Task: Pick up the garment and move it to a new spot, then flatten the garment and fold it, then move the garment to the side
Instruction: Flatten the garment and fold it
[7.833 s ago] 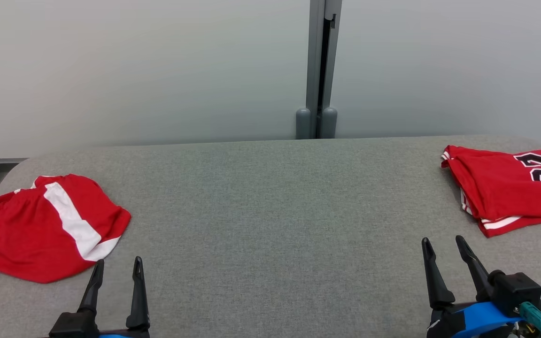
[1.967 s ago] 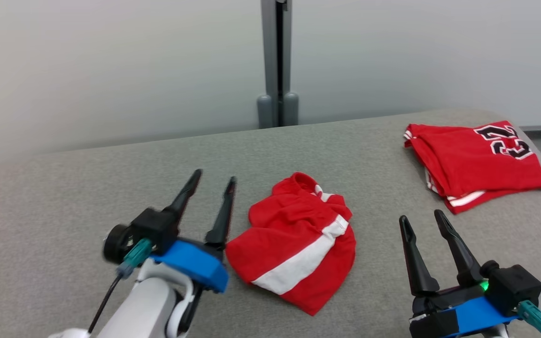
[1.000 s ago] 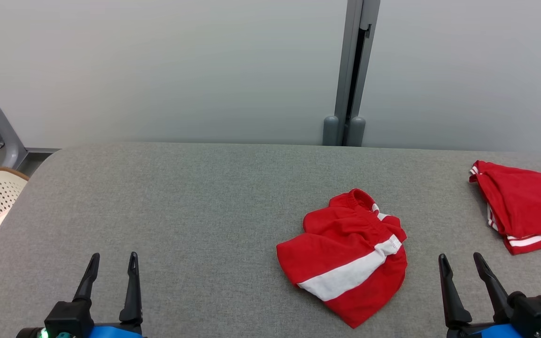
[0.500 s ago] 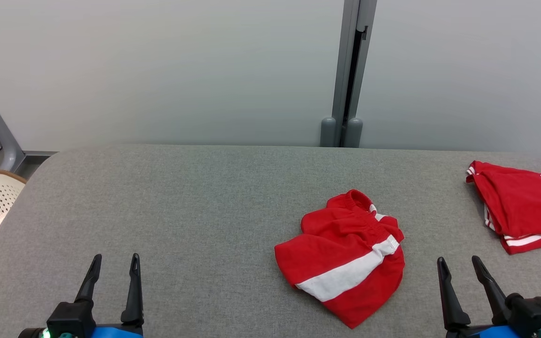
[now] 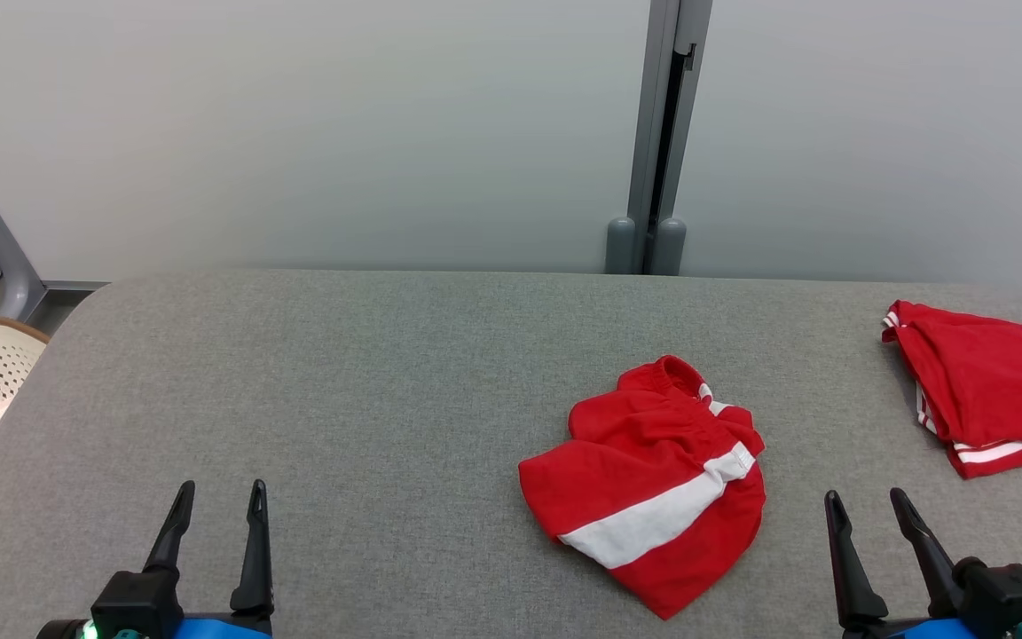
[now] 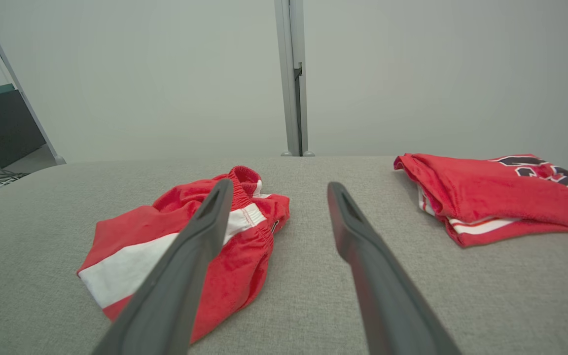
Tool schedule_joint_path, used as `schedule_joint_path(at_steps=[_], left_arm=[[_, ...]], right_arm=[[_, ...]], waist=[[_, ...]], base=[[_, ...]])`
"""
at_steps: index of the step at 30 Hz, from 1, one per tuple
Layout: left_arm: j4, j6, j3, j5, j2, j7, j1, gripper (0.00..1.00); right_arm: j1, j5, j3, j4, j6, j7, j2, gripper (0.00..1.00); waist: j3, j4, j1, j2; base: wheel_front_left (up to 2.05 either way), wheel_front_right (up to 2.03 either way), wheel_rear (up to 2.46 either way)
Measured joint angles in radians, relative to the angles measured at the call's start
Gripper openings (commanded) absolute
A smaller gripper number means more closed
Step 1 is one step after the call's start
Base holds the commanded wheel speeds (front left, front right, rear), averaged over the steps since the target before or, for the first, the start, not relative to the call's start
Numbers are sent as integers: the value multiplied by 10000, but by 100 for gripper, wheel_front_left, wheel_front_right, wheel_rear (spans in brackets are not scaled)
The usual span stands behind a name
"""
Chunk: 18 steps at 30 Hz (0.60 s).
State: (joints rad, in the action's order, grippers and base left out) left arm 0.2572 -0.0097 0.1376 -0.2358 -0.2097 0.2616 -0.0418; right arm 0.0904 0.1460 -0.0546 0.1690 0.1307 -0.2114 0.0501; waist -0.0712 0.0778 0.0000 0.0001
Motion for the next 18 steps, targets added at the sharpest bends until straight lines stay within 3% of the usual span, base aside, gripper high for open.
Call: schedule_joint_path(at_steps=[9, 18], left_arm=[[52, -107, -77, 88, 86, 0, 6, 100], [150, -267, -17, 180, 274, 2, 170, 100]], right_arm=[[-202, -6, 54, 50, 0, -12, 2, 100], [-2268, -242, 779, 466, 0, 347, 238, 100]], waist=[[43, 71, 0, 0], [197, 361, 0, 0]], base=[[0, 0, 0], [0, 0, 0]])
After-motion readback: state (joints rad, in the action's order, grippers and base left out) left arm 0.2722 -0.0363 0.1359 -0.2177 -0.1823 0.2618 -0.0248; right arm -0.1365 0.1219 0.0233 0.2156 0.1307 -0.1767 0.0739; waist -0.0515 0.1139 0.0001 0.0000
